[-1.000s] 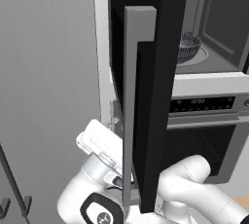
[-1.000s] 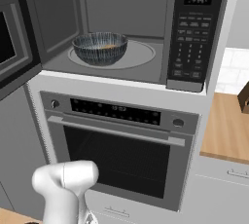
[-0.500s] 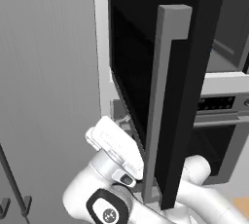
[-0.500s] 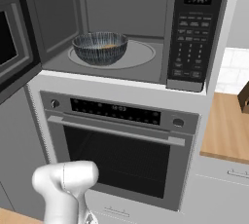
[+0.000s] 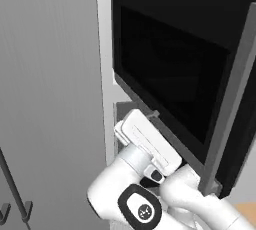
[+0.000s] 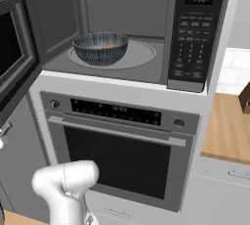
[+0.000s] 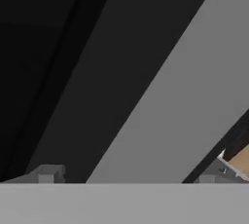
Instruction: Pick the sweet potato from the sink and place it in the bowl. Then pick the bowl and place it in the microwave. Then close the microwave door and press the start button.
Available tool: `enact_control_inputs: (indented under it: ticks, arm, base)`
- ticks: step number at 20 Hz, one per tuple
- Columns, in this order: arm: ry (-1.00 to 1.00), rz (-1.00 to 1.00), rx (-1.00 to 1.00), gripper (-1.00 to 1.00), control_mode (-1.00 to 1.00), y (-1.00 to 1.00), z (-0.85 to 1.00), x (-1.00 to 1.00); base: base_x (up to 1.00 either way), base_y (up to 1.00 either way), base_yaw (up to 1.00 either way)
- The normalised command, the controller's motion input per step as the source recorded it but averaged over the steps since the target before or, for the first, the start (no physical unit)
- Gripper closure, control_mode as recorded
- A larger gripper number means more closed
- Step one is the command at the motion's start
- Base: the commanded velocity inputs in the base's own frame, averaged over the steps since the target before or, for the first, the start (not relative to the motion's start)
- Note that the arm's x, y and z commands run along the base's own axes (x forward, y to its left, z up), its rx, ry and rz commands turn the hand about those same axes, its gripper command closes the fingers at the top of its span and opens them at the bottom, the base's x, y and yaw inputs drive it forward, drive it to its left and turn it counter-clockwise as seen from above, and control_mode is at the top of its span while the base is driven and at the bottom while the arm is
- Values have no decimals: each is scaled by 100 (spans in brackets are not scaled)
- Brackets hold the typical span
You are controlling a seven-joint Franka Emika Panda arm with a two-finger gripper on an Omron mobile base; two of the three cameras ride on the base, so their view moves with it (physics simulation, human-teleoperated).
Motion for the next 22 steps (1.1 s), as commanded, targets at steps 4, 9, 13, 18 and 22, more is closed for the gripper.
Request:
enact_control_inputs:
  ticks: [4, 9, 13, 18, 22]
  arm:
    - [0, 33, 23, -100, -100, -72, 31, 0]
    - [2, 29, 27, -100, -100, -56, 30, 0]
    - [8, 2, 29, -100, -100, -23, 18, 1]
    - [5, 7, 36, -100, -100, -44, 8, 3]
    - [13, 18, 34, -100, -100, -65, 23, 38]
  base:
    - [0, 0, 0]
    - [0, 0, 0]
    - [0, 0, 0]
    - [0, 0, 0]
    - [0, 0, 0]
